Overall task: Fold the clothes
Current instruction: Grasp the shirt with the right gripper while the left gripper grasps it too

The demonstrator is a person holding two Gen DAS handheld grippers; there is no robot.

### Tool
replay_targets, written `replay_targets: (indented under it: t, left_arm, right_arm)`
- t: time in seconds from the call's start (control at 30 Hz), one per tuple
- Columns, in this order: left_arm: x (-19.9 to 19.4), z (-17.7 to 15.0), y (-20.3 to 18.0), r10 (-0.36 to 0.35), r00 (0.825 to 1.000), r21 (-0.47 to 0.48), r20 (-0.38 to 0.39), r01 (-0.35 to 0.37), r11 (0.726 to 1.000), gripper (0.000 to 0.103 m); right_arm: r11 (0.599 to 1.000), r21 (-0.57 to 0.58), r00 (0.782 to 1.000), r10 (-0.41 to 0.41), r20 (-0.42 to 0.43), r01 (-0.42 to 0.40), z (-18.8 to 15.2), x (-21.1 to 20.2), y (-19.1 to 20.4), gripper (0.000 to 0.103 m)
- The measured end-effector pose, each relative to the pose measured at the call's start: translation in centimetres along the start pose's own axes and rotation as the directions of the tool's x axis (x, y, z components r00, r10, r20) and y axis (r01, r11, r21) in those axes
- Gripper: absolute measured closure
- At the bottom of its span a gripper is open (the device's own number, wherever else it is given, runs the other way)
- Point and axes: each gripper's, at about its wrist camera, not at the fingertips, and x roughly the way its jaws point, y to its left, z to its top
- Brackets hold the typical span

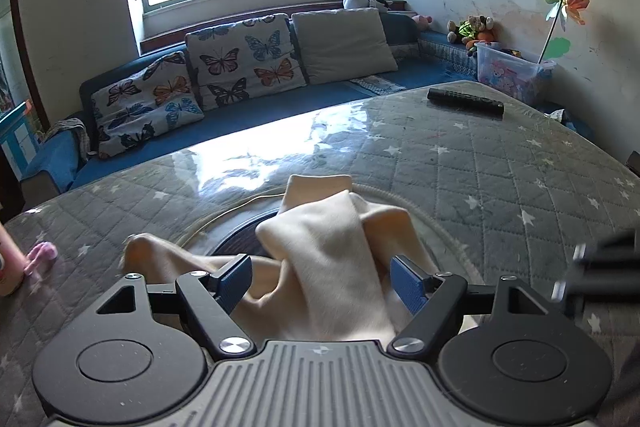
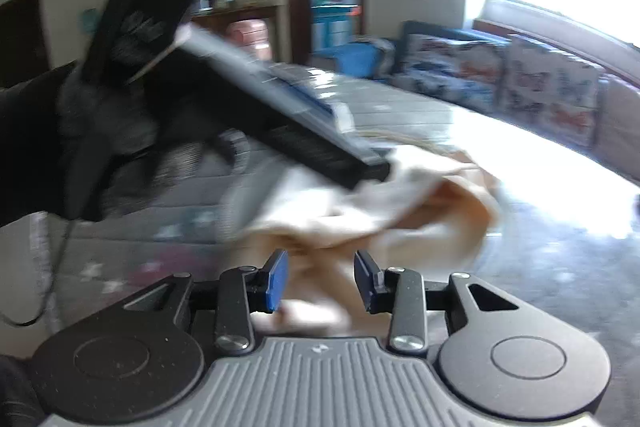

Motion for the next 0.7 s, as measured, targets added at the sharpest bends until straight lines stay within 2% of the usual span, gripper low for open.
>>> replay_targets:
  t: [0.13, 0.23, 0.4, 0.47, 0.53, 0.57, 0.63, 0.7]
  left_arm:
    - [1.8, 0.5, -0.6, 0.002, 1.0, 0.01, -0.017, -0.002, 1.0, 0.023]
    - [3.0, 0.7, -1.1, 0.005, 1.0, 0.03, -0.024, -0.004, 1.0, 0.023]
    - [5.0, 0.8, -1.1, 0.036, 0.998, 0.051, -0.041, -0.034, 0.998, 0.025]
    - [5.8, 0.9, -1.0, 0.049, 0.998, 0.058, -0.049, -0.047, 0.997, 0.03]
    - [6.3, 0.7, -0.5, 0.044, 0.997, 0.057, -0.059, -0.041, 0.998, 0.055]
    - [6.5, 0.6, -0.3, 0.046, 0.997, 0.055, -0.064, -0.042, 0.998, 0.061]
    - [6.7, 0.4, 0.2, 0.051, 0.997, 0.049, -0.065, -0.048, 0.998, 0.083]
    - [6.4, 0.4, 0.8, 0.046, 0.997, 0.031, -0.055, -0.045, 0.999, 0.089]
  right_arm:
    - [0.993, 0.051, 0.994, -0.106, 0.007, 0.106, 0.8, 0.4, -4.6, 0.066]
    - [0.985, 0.078, 0.988, -0.155, 0.002, 0.154, 1.4, 1.6, -7.9, 0.067]
    - [0.98, 0.12, 0.987, -0.156, -0.034, 0.159, 1.6, 4.6, -11.7, 0.068]
    - [0.982, 0.115, 0.988, -0.148, -0.046, 0.152, 2.0, 6.4, -13.0, 0.068]
    - [0.984, 0.116, 0.99, -0.132, -0.049, 0.137, 2.3, 7.5, -13.7, 0.068]
    - [0.985, 0.113, 0.991, -0.125, -0.051, 0.13, 2.5, 8.0, -13.8, 0.068]
    - [0.987, 0.11, 0.992, -0.111, -0.055, 0.117, 2.7, 9.0, -14.2, 0.069]
    - [0.987, 0.118, 0.993, -0.099, -0.058, 0.105, 2.9, 9.7, -14.3, 0.073]
